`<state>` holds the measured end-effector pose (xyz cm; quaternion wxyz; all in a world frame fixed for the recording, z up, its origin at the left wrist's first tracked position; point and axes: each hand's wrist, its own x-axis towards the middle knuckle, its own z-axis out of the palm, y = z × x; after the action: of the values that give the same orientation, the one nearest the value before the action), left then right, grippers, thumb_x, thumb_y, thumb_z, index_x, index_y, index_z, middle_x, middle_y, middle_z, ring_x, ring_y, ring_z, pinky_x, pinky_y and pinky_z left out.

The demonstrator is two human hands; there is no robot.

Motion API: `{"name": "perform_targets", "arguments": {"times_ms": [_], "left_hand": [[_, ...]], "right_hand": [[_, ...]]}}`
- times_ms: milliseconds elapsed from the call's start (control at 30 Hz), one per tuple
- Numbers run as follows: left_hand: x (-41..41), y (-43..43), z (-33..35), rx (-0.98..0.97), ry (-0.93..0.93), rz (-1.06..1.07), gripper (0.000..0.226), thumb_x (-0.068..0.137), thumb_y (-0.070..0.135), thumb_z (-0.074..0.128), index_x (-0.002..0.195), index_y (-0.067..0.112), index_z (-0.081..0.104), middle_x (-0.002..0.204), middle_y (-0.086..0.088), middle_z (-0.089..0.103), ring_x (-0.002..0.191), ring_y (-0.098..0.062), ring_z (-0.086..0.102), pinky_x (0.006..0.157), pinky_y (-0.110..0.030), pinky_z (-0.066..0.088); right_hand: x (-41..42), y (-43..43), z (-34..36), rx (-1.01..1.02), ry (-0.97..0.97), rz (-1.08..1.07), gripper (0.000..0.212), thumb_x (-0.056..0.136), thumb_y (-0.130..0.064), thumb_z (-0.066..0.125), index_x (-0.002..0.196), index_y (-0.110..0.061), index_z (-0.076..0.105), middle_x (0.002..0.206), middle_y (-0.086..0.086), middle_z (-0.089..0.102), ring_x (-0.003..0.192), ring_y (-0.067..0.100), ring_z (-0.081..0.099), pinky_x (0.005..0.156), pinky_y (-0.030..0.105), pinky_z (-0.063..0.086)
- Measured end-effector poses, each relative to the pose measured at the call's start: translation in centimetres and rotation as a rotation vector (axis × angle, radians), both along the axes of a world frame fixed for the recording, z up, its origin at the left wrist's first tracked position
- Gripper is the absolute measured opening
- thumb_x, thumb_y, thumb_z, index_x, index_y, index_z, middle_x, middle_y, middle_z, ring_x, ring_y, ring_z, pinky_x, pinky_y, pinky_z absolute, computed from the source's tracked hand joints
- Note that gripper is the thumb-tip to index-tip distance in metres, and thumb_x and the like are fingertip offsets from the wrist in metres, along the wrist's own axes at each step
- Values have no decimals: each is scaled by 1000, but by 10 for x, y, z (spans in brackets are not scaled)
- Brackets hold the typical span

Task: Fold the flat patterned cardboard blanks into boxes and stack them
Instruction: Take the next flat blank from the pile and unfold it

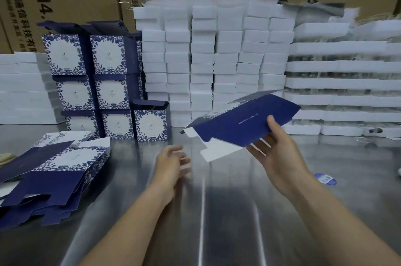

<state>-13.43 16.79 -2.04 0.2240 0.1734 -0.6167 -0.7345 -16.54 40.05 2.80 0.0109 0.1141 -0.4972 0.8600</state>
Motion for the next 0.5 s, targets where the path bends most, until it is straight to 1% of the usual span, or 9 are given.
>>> {"name": "perform_targets", "arguments": {"times_ms": [67,100,167,233,300,367,400,467,500], "left_hand": [[-2,-16,5,258,35,16,19,108,20,53,121,12,66,117,-11,69,93,-24,71,71,-36,57],[-1,-22,7,337,30,-32,28,108,33,53,123,15,68,120,-9,72,96,-26,74,75,-38,58],[0,-29,12,396,14,-180,44,107,53,48,126,21,71,118,-6,78,97,-26,80,79,-41,58],[0,-30,15,385,14,-283,46,105,57,49,131,23,68,119,-3,80,95,-24,80,82,-40,59],[0,-28,15,360,40,-263,39,104,40,61,138,21,62,116,-2,80,90,-20,79,73,-32,59],[-1,-27,12,348,41,-223,47,99,8,67,144,18,57,111,-10,76,82,-17,77,58,-23,55],[-1,-26,10,348,22,-229,52,96,-1,66,143,17,55,108,-12,73,78,-17,76,53,-22,53],[3,-24,10,350,-28,-263,53,92,-6,64,140,16,54,106,-12,75,72,-17,70,53,-25,47],[5,-23,10,333,-57,-282,51,91,-5,63,136,17,55,112,-9,77,72,-17,65,57,-27,44]], "right_hand": [[-3,10,3,17,-9,-6,38,105,-50,59,129,-23,71,120,1,79,111,20,76,91,39,58],[-5,13,3,43,-19,-6,40,105,-53,58,130,-25,71,119,0,79,110,19,77,89,39,57],[-9,18,1,113,-51,9,42,104,-58,56,127,-26,72,116,-1,80,105,17,78,87,39,56],[-14,20,-1,176,-90,15,44,102,-61,57,122,-25,74,112,-3,81,97,15,79,83,37,56],[-18,20,-5,203,-127,-5,44,101,-61,59,118,-25,75,106,-4,81,88,13,79,77,35,57],[-22,21,-10,219,-152,-19,41,101,-59,60,116,-23,74,103,0,81,91,17,80,76,36,57],[-23,21,-13,226,-159,-18,39,102,-57,60,115,-22,73,103,2,82,93,20,81,76,37,58],[-23,21,-17,220,-180,-24,33,103,-52,61,113,-23,71,99,3,83,90,22,81,75,37,59],[-21,22,-19,209,-189,-33,31,104,-51,61,112,-23,72,97,2,82,85,19,81,74,36,60]]}}
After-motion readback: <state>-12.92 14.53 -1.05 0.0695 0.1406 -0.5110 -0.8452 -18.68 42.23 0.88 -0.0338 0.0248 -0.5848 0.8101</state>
